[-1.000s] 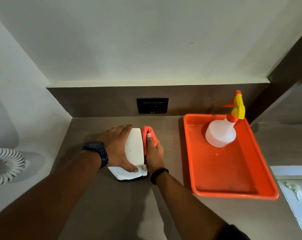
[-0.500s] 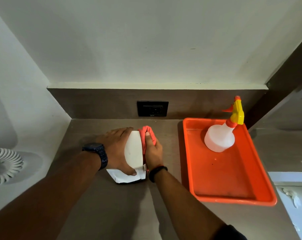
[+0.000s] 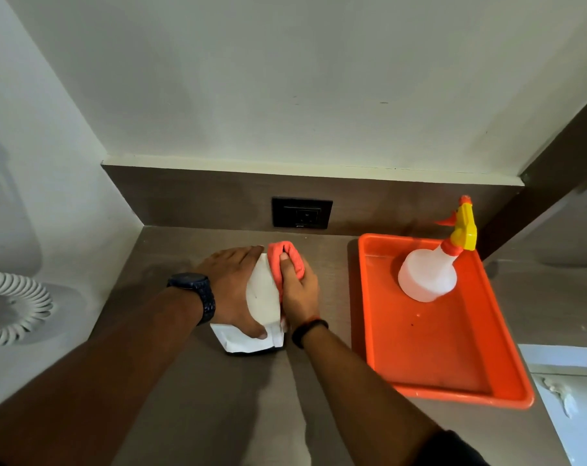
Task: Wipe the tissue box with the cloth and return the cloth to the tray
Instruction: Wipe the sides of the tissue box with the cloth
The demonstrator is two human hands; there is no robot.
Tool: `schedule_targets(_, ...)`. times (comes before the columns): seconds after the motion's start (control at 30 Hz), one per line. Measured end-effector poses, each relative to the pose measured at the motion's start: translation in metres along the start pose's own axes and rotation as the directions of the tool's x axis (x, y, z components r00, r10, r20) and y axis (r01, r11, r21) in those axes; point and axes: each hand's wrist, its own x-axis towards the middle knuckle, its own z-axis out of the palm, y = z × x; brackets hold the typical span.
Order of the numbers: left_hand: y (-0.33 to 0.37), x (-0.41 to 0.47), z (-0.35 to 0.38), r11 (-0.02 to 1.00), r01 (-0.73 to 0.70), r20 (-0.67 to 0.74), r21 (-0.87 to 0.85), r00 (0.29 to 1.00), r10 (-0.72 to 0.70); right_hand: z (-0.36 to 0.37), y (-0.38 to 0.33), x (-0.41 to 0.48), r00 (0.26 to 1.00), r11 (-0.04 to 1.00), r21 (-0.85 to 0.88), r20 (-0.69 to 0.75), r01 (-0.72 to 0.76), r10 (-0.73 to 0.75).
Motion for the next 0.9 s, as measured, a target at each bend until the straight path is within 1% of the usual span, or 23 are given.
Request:
schedule_targets(0.1,-0.003,0.000,0.004,0.999,0.019,0.010,0.034,1.000,-0.019,-0.002,0.012,0.001,0.994,0.993,0.048,0.010,-0.110,0.110)
schedule_targets(0.23,-0.004,0.001,0.008,0.999,0.030,0.007,0.043,1.000,-0.030,-0.006,0.033,-0.027,0.980,0.966,0.171,-0.020,-0.192,0.198)
schedule_targets(0.27,-0.005,0.002,0.008,0.999,0.029,0.007,0.045,1.000,-0.029,-0.006,0.037,-0.034,0.980,0.960,0.205,-0.025,-0.188,0.197)
schedule_targets(0.33,-0.004,0.003,0.009,0.999,0.025,0.008,0.048,1.000,-0.026,-0.006,0.036,-0.043,0.989,0.965,0.231,-0.044,-0.125,0.139)
schedule_targets(0.43,-0.004,0.004,0.009,1.000,0.010,-0.020,0.027,1.000,-0.010,-0.003,0.022,-0.032,0.998,0.988,0.154,-0.063,0.004,0.006)
schedule_targets(0.5,-0.004,0.004,0.009,1.000,0.007,-0.043,0.012,0.999,-0.006,-0.001,0.010,-0.020,0.998,0.993,0.111,-0.059,0.042,-0.036)
schedule_targets(0.57,-0.005,0.004,0.010,1.000,0.023,-0.023,0.017,0.999,-0.022,-0.001,0.006,-0.012,0.999,0.993,0.118,-0.050,-0.015,0.021)
schedule_targets(0.63,-0.006,0.005,0.012,0.999,0.036,-0.008,0.038,0.999,-0.036,-0.002,0.010,-0.013,0.992,0.986,0.132,-0.064,-0.103,0.112)
schedule_targets(0.77,-0.005,0.004,0.011,0.998,0.033,-0.002,0.054,0.999,-0.033,-0.002,0.020,-0.032,0.968,0.945,0.250,-0.083,-0.210,0.237)
schedule_targets(0.83,-0.003,0.002,0.007,0.999,0.022,0.006,0.048,1.000,-0.023,-0.001,0.019,-0.043,0.972,0.947,0.261,-0.089,-0.188,0.218)
schedule_targets(0.9,-0.001,0.000,0.005,1.000,-0.003,-0.010,0.027,1.000,0.004,-0.001,0.010,-0.042,0.987,0.973,0.213,-0.111,-0.093,0.119)
